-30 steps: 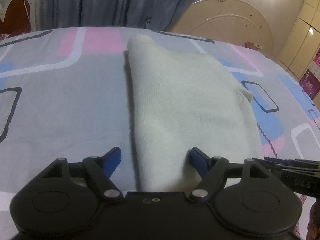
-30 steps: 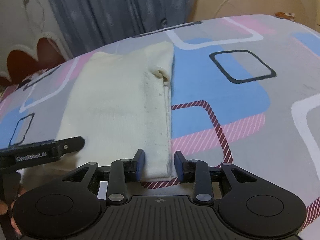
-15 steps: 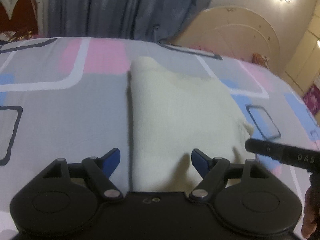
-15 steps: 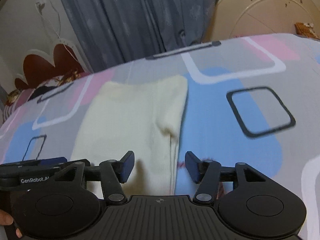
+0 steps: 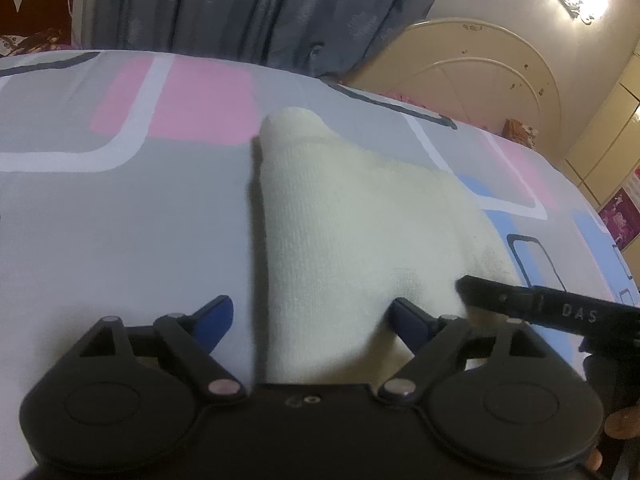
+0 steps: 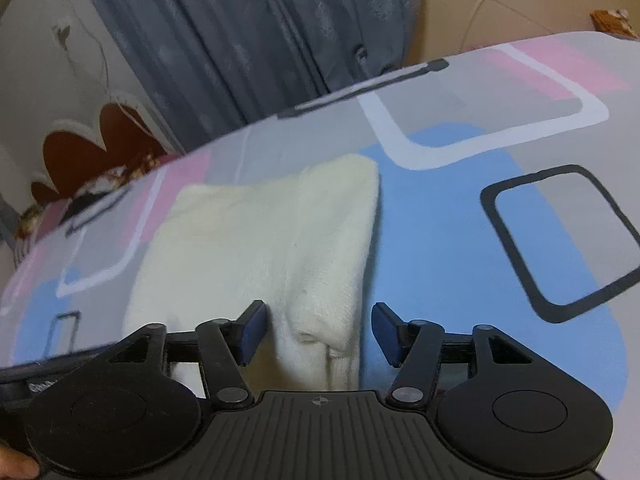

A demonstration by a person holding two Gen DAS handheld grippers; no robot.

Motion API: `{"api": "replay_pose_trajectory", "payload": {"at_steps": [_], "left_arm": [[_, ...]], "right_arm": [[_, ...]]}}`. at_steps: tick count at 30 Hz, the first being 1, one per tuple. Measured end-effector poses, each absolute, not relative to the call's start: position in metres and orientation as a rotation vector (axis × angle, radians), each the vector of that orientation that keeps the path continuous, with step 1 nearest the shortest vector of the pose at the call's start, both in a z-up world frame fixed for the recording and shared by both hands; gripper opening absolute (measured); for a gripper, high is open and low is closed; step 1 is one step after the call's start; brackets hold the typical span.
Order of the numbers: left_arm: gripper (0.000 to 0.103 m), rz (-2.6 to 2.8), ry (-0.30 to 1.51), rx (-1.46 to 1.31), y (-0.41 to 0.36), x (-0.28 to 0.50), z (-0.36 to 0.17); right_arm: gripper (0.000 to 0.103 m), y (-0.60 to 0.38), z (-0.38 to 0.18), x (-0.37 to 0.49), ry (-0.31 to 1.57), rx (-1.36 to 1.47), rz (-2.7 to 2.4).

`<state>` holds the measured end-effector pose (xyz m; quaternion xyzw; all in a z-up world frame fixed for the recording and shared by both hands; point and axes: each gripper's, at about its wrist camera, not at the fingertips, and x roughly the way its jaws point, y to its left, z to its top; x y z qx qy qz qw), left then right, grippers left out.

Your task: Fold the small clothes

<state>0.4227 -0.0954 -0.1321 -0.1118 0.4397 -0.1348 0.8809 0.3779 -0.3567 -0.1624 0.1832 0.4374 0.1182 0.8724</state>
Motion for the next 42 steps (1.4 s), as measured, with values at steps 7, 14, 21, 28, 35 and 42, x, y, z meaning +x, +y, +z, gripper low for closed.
{"api": "replay_pose_trajectory", "payload": {"at_steps": [7,14,21,28,35,42], "left_arm": [[0.089,-0.295,0.922,-0.241,-0.094,0.427,-0.131],[0.08,-0.316,0.904,-0.287,-0.095,0.423,-0.117],[0.081,-0.316,0.95,-0.325,-0.103,0.437,-0.129],[0.076,-0.32,0.93,-0.306,-0.109,0.437,-0.133],[0.058,-0.317,0.931,-0.297,-0.108,0.435,-0.128],[0.045,-0.306,0.906,-0.225,-0.118,0.431,-0.119]], "right_arm": [[0.058,-0.365,-0.169,0.379,0.912,0.442,0.27],[0.075,-0.375,-0.161,0.372,0.891,0.49,0.25],[0.075,-0.37,-0.166,0.377,0.902,0.491,0.257],[0.075,-0.363,-0.17,0.38,0.899,0.469,0.269],[0.047,-0.357,-0.171,0.382,0.9,0.499,0.296],[0.037,-0.348,-0.163,0.38,0.891,0.444,0.295]]}}
